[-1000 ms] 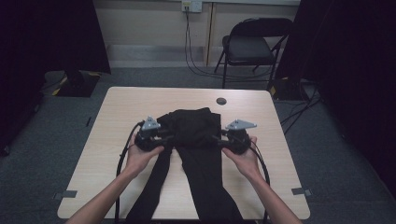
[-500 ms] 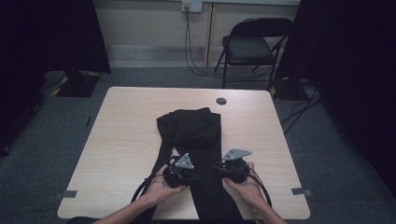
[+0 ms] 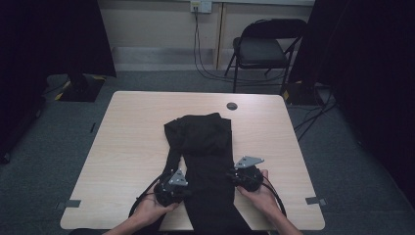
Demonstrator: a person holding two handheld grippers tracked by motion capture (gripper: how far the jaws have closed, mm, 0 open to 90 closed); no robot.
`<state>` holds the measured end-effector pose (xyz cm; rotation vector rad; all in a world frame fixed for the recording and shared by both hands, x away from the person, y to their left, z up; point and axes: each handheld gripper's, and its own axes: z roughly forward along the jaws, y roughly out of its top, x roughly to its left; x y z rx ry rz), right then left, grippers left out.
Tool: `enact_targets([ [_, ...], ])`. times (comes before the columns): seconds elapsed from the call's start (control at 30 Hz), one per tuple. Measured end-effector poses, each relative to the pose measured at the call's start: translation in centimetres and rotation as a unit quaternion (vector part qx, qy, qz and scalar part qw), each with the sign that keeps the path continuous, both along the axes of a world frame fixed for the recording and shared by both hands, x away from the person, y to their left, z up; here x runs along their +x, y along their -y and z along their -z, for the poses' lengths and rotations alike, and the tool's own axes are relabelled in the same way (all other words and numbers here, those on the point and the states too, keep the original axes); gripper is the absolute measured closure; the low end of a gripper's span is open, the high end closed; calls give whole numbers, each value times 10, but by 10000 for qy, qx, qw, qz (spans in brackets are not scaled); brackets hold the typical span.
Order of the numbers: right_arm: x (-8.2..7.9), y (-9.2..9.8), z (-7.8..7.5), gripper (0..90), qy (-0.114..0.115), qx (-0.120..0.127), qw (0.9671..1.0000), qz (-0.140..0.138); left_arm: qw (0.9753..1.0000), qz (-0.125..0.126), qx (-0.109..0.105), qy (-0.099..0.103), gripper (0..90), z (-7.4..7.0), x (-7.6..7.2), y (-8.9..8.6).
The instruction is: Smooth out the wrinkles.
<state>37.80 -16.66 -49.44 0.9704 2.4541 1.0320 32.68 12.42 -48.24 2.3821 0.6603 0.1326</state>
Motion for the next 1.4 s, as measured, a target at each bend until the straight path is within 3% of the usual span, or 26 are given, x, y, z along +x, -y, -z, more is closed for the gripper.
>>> enact_targets([
  [0.17, -3, 3, -3, 714, 24, -221, 9997, 128, 9998, -128, 71, -121, 897, -2, -7, -12],
  [0.23, -5, 3, -4, 675, 15, -297, 9993, 220, 9996, -92, -89, -247, 761, -1, -6, -15],
  [0.27, -7, 0, -5, 575, -30, -324, 9991, 253, 9996, -81, -114, -250, 705, -2, -6, -15],
  [0.3, -7, 0, -5, 575, -30, -324, 9991, 253, 9997, -137, -138, -115, 705, -5, -6, -16],
  [0.37, -10, -4, -10, 552, 50, -221, 9996, 183, 9986, -209, -480, 33, 687, -17, -4, -23],
  [0.4, -16, -11, -19, 535, 157, 4, 9999, 4, 9976, -358, -590, 105, 641, -22, -4, -30],
  [0.43, -16, -11, -19, 535, 157, 4, 9999, 4, 9967, -523, -594, 173, 641, -25, -4, -37],
  [0.47, -20, -19, -24, 540, 136, 180, 9996, -163, 9943, -888, -495, 317, 591, -26, -4, -52],
  [0.5, -20, -19, -24, 540, 136, 180, 9996, -163, 9943, -888, -495, 317, 551, -26, -4, -52],
  [0.57, -27, -39, -23, 587, 82, 242, 9976, -636, 9904, -1306, -417, 169, 473, -22, 0, -67],
  [0.77, -37, -76, -19, 593, -65, 270, 9920, -1231, 9899, -1362, -161, -358, 336, -7, 11, -65],
  [0.83, -43, -86, -16, 576, -55, 263, 9901, -1378, 9902, -1361, 77, -296, 338, -2, 14, -60],
  [0.87, -46, -90, -15, 563, -75, 306, 9887, -1466, 9905, -1355, 212, -114, 360, -2, 14, -58],
  [0.9, -48, -94, -15, 546, -95, 303, 9875, -1543, 9914, -1295, 178, -107, 450, -3, 15, -57],
  [0.93, -52, -100, -15, 499, -103, 276, 9863, -1625, 9915, -1284, 66, -206, 734, -4, 17, -57],
  [1.0, -54, -102, -14, 484, -152, 275, 9850, -1699, 9915, -1268, -23, -283, 860, -5, 19, -56],
  [1.03, -55, -104, -14, 467, -114, 262, 9842, -1748, 9909, -1274, -222, -380, 860, -8, 22, -57],
  [1.07, -56, -106, -14, 413, -173, 346, 9834, -1774, 9882, -1281, -686, -478, 870, -15, 25, -59],
  [1.1, -57, -107, -14, 398, -173, 383, 9828, -1797, 9882, -1281, -686, -478, 870, -15, 25, -59],
  [1.13, -58, -108, -14, 362, -184, 452, 9824, -1804, 9867, -1232, -1015, -317, 871, -26, 28, -59],
  [1.17, -58, -108, -14, 362, -184, 452, 9824, -1804, 9867, -1232, -1015, -317, 871, -26, 28, -59],
  [1.2, -58, -112, -15, 333, -251, 706, 9780, -1944, 9839, -1225, -1292, -178, 870, -37, 32, -58],
  [1.23, -59, -115, -15, 309, -255, 771, 9768, -1984, 9822, -1238, -1413, -87, 870, -42, 35, -57],
  [1.3, -59, -124, -14, 272, -309, 800, 9746, -2071, 9752, -1315, -1775, -104, 870, -53, 45, -56],
  [1.33, -59, -124, -14, 272, -309, 800, 9746, -2071, 9752, -1315, -1775, -104, 870, -53, 45, -56],
  [1.4, -58, -133, -10, 246, -407, 855, 9735, -2084, 9683, -1343, -2103, -106, 870, -65, 55, -54],
])
